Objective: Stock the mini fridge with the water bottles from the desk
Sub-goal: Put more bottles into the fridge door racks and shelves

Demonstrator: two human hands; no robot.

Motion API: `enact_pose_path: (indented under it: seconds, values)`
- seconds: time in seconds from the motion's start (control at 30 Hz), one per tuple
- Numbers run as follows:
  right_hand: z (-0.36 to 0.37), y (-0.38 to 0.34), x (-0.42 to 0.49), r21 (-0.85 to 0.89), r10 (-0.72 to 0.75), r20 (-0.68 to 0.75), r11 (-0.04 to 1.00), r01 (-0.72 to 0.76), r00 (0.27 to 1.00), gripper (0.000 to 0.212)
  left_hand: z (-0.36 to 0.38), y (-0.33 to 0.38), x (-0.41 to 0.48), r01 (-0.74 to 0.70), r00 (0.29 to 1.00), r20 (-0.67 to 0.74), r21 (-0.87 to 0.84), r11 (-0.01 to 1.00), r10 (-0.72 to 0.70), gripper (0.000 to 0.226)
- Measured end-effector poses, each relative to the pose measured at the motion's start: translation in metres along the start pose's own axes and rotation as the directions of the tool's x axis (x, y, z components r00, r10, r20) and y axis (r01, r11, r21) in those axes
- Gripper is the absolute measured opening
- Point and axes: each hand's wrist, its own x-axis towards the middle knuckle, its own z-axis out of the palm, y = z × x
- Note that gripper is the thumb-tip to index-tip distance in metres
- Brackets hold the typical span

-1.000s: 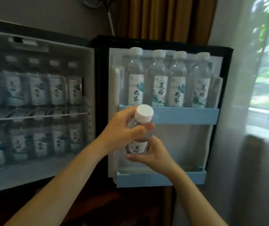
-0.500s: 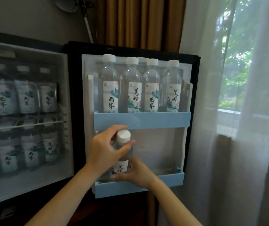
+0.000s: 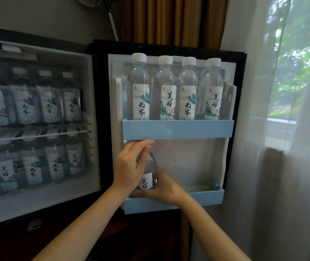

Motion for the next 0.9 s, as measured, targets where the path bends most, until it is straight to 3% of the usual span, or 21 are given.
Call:
enact_pose_path:
  seconds: [0.13,0.27,0.37,0.47,0.6,0.77,0.9]
  values:
    - [-0.002,0.003,0.000,-0.003,0.042,0.004,0.999,-0.042,0.999,0.081,0.003,0.000,-0.001,-0.008,0.998,-0.054,0.040,0.999,0.010,0.029]
    - [-0.003,0.005,0.001,0.054,0.043,0.014,0.998,-0.044,0.999,0.044,0.006,-0.004,-0.009,-0.011,0.998,-0.055,0.065,0.998,0.015,0.027]
    - [-0.002,0.010,0.004,0.096,0.078,-0.031,0.993,-0.074,0.996,0.059,0.001,-0.012,-0.019,-0.006,1.000,-0.029,0.124,0.992,0.009,0.032]
    - [-0.001,0.012,0.008,0.102,0.073,0.012,0.992,-0.074,0.997,0.047,-0.008,-0.014,-0.018,0.010,0.999,-0.039,0.160,0.987,-0.004,0.027]
    - [0.000,0.014,0.007,0.081,0.063,0.105,0.994,-0.071,0.992,0.051,-0.017,-0.011,-0.007,0.042,0.997,-0.079,0.186,0.982,-0.028,0.019]
    - [-0.005,0.011,0.001,0.007,0.022,0.089,1.000,-0.023,0.996,0.043,-0.022,-0.010,-0.011,0.034,0.997,-0.081,0.199,0.979,-0.018,0.020]
    - [-0.004,0.009,0.001,0.011,0.046,0.116,0.999,-0.047,0.992,0.059,-0.020,-0.009,-0.009,0.055,0.996,-0.078,0.160,0.986,-0.043,0.014]
